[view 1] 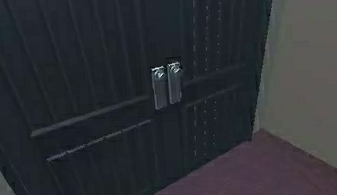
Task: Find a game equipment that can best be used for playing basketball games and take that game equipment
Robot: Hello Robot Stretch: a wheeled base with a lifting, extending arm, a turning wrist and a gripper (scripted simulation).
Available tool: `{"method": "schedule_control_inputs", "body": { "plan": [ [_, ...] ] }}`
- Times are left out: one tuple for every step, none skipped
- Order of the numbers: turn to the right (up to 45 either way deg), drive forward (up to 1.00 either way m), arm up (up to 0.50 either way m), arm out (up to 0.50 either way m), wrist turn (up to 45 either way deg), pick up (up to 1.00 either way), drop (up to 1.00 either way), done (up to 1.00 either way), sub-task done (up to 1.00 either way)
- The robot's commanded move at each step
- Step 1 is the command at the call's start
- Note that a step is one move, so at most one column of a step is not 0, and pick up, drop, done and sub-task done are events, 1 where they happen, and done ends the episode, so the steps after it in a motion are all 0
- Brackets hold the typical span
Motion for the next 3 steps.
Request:
{"method": "schedule_control_inputs", "body": {
  "plan": [
    [45.0,0.0,0.0,0.0,0.0,0.0,0.0,0.0,0.0],
    [45.0,0.0,0.0,0.0,0.0,0.0,0.0,0.0,0.0],
    [3.0,0.0,0.0,0.0,0.0,0.0,0.0,0.0,0.0]
  ]
}}
